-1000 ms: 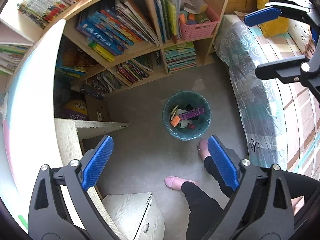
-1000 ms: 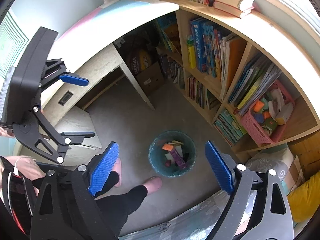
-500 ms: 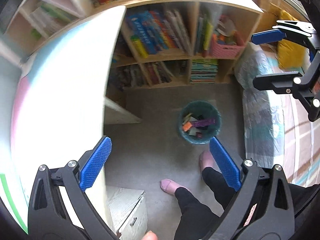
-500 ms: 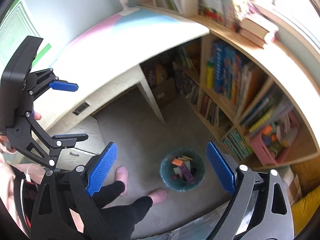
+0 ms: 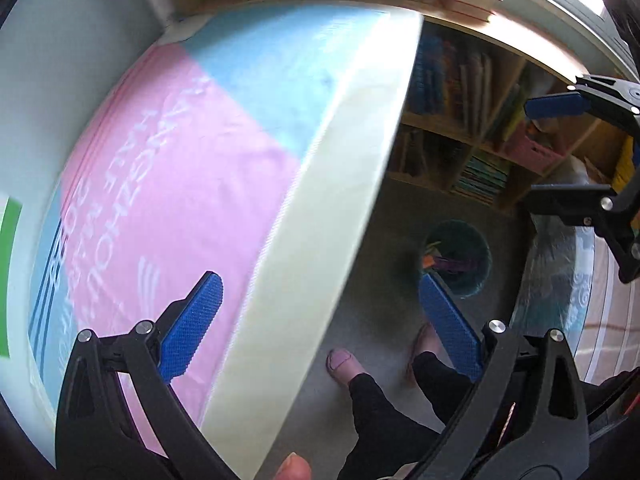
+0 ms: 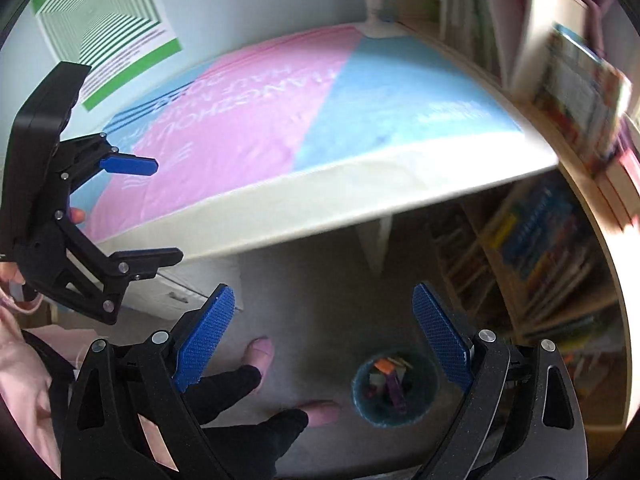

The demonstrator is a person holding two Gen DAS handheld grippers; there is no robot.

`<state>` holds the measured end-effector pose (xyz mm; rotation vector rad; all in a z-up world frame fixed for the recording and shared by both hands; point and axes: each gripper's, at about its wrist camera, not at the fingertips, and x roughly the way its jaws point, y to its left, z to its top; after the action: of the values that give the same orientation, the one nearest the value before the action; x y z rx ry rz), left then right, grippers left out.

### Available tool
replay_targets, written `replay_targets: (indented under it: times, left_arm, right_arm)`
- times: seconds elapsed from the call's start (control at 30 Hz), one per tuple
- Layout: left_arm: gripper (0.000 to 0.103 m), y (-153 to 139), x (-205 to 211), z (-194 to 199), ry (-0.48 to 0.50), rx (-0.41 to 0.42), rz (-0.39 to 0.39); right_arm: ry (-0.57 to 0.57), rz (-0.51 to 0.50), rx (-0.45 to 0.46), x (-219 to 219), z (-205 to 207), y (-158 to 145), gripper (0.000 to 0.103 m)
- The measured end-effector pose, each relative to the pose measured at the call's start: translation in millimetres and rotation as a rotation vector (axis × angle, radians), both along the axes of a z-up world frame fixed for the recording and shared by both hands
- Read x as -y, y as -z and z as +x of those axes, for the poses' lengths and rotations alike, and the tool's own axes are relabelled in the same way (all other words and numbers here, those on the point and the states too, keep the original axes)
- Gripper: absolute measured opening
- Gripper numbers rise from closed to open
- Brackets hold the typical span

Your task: Collect trash

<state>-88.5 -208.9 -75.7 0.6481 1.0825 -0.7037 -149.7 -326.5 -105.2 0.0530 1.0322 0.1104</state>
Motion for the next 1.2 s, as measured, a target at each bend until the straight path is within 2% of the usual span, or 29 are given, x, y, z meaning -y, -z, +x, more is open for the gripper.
replay_targets:
  times: [0.37,0.7,0.97,1.2]
  left_arm:
    - [0.096,-8,-104,51,-0.269,0.024,-0.033]
    - [0.096,-8,-182,78,-0.468,0.035,-0.05]
    - [0.096,-8,-229,94,-0.598,0.034,-0.081]
    - [0.096,-9,-257,103,-0.671,0.034,-0.103]
  right_arm:
    - [-0.182,-0.011,0.018,-91,70,-8,0.09]
    - [-0.247,0.005,0.024,-150,116,-9,0.09]
    - [-0.26,0.022,0.022,-179,142,-9,0.09]
    - [-0.308,0.007,0.025,-207,155,-9,0.09]
